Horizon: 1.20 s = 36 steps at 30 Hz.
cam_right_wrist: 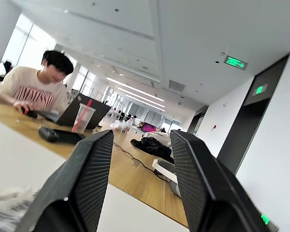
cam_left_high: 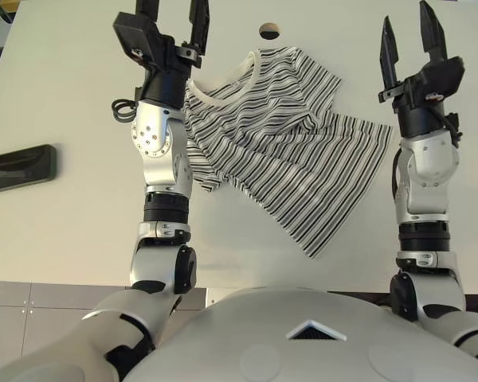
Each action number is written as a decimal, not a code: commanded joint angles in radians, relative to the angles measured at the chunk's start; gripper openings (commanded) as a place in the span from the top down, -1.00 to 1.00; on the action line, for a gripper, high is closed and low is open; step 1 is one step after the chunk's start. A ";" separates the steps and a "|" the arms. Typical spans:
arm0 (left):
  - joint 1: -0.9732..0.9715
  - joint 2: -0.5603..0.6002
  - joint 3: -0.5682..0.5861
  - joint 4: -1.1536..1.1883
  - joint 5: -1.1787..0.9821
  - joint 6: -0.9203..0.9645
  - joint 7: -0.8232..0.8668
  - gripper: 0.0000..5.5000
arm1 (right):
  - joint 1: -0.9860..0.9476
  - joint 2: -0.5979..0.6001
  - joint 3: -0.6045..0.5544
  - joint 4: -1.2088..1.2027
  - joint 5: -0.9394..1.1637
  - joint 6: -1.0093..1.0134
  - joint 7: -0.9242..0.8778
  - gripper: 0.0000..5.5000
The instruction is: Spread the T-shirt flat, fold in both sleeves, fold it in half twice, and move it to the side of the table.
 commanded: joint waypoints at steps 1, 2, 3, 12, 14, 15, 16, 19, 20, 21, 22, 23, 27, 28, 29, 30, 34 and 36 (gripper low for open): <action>0.028 0.157 -0.115 0.055 0.228 0.016 -0.060 -0.25 | 0.001 -0.114 0.076 0.084 -0.153 0.056 0.061 0.22; 0.034 0.202 -0.152 0.072 0.302 0.009 -0.065 -0.25 | 0.000 -0.140 0.096 0.109 -0.188 0.061 0.072 0.22; 0.037 0.237 -0.178 0.089 0.356 0.001 -0.065 -0.25 | -0.001 -0.162 0.114 0.125 -0.221 0.063 0.077 0.22; 0.020 0.369 -0.261 0.118 0.545 -0.002 -0.038 -0.25 | -0.046 -0.245 0.222 0.212 -0.336 0.077 0.132 0.22; 0.020 0.400 -0.316 0.129 0.636 -0.007 -0.028 -0.25 | -0.055 -0.265 0.238 0.229 -0.354 0.082 0.143 0.22; 0.020 0.411 -0.339 0.138 0.678 -0.003 -0.015 -0.25 | -0.060 -0.274 0.247 0.239 -0.363 0.084 0.151 0.22; 0.018 0.420 -0.356 0.145 0.711 0.003 0.000 -0.25 | -0.065 -0.280 0.255 0.246 -0.369 0.086 0.157 0.22; -0.002 0.438 -0.379 0.175 0.772 0.024 0.049 -0.25 | -0.072 -0.294 0.273 0.258 -0.378 0.092 0.173 0.22; -0.011 0.440 -0.389 0.189 0.790 0.029 0.061 -0.25 | -0.067 -0.303 0.278 0.255 -0.383 0.096 0.179 0.22; -0.028 0.446 -0.414 0.217 0.831 0.035 0.082 -0.25 | -0.058 -0.321 0.291 0.249 -0.396 0.103 0.202 0.22; -0.047 0.453 -0.442 0.245 0.874 0.039 0.107 -0.25 | -0.049 -0.341 0.305 0.240 -0.409 0.108 0.230 0.22; -0.072 0.454 -0.471 0.275 0.916 0.036 0.138 -0.25 | -0.035 -0.367 0.327 0.224 -0.420 0.117 0.283 0.22; -0.130 0.411 -0.541 0.296 0.924 -0.089 0.161 -0.25 | 0.048 -0.418 0.410 0.076 -0.353 0.179 0.524 0.22; -0.132 0.398 -0.546 0.287 0.907 -0.115 0.160 -0.25 | 0.065 -0.418 0.427 0.035 -0.327 0.197 0.572 0.22; -0.138 0.385 -0.555 0.267 0.897 -0.143 0.159 -0.25 | 0.098 -0.429 0.448 -0.031 -0.294 0.223 0.630 0.22; -0.144 0.379 -0.563 0.252 0.893 -0.166 0.155 -0.25 | 0.128 -0.444 0.464 -0.095 -0.266 0.249 0.681 0.22; -0.157 0.390 -0.592 0.217 0.907 -0.229 0.134 -0.25 | 0.198 -0.491 0.489 -0.279 -0.191 0.342 0.785 0.22; -0.147 0.406 -0.615 0.177 0.903 -0.293 0.109 -0.25 | 0.231 -0.497 0.498 -0.369 -0.154 0.389 0.814 0.22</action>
